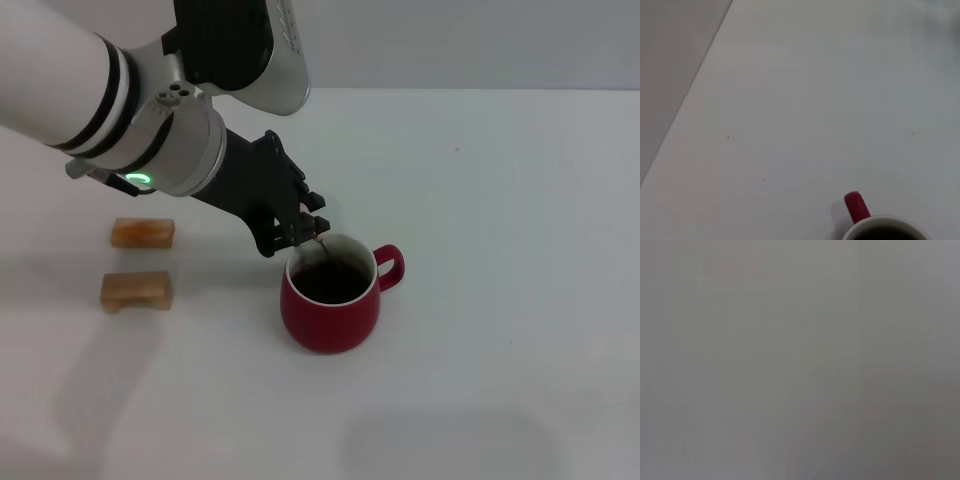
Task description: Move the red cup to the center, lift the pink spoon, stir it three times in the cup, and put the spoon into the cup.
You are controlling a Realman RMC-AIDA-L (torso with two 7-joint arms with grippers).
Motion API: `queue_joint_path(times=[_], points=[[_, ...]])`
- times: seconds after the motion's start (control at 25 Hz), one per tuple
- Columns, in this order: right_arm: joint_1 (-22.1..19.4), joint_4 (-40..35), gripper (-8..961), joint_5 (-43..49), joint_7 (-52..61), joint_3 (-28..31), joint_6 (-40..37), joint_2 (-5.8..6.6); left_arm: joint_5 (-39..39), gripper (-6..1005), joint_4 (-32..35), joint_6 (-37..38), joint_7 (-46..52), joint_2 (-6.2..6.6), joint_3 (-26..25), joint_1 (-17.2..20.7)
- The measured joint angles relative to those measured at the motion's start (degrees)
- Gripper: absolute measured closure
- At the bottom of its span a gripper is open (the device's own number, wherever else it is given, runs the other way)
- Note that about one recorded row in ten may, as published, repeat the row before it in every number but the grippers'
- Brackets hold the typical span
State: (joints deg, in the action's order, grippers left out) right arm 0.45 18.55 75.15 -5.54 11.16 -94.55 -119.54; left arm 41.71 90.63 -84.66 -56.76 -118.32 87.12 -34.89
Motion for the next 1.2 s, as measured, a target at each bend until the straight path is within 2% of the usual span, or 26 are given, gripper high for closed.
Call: queue_joint_path(times=[0.2, 0.48, 0.6, 0.68, 0.8, 0.84, 0.88, 0.96, 1.0, 1.04, 1.12, 1.2], points=[[-0.1, 0.07, 263, 0.0, 0.0, 0.0, -0.3, 0.01, -0.25, 823, 0.22, 0.33, 2.13, -0.06, 1.15, 0.04], [-0.25, 0.09, 263, 0.0, 0.0, 0.0, -0.61, 0.01, 0.16, 625, 3.28, 0.88, 2.42, -0.08, 2.34, 1.34], [-0.28, 0.09, 263, -0.02, 0.0, 0.0, -0.65, 0.02, 0.77, 564, 7.52, 6.16, 3.02, -0.15, 2.08, 3.82], [-0.3, 0.09, 263, -0.16, 0.0, 0.0, -0.65, 0.01, 3.13, 523, 10.64, 14.39, 3.18, -0.15, 1.86, 7.45], [-0.39, 0.08, 263, -0.23, 0.0, 0.0, -1.19, -0.03, 14.68, 463, 11.12, 36.53, -1.54, 0.09, 2.59, 14.46], [-0.44, 0.1, 263, -0.22, -0.01, -0.01, -1.66, -0.03, 18.21, 442, 10.54, 41.37, -3.55, 0.07, 3.18, 15.81], [-0.53, 0.1, 262, -0.22, -0.01, 0.0, -2.42, -0.04, 23.7, 422, 9.61, 48.71, -6.92, 0.02, 4.23, 17.61], [-0.67, 0.15, 262, -0.21, -0.2, 0.01, -3.3, -0.05, 36.69, 204, 7.1, 63.14, -14.32, 0.03, 7.93, 20.6], [-0.75, 0.19, 262, -0.2, -0.25, 0.0, -3.58, -0.05, 36.69, 206, 7.1, 63.14, -14.32, 0.03, 7.93, 20.6], [-0.86, 0.19, 262, -0.19, -0.26, 0.0, -3.75, -0.05, 47.04, 208, 5.1, 74.6, -19.38, -0.04, 11.69, 22.44], [-1.04, 0.2, 263, -0.18, -0.25, 0.0, -4.02, -0.07, 50.63, 211, 4.18, 80.39, -19.83, -0.13, 14.21, 23.19], [-1.21, 0.19, 263, -0.16, -0.16, 0.0, -4.26, -0.07, 51.2, 215, 3.99, 81.89, -19.76, -0.21, 15.07, 23.2]])
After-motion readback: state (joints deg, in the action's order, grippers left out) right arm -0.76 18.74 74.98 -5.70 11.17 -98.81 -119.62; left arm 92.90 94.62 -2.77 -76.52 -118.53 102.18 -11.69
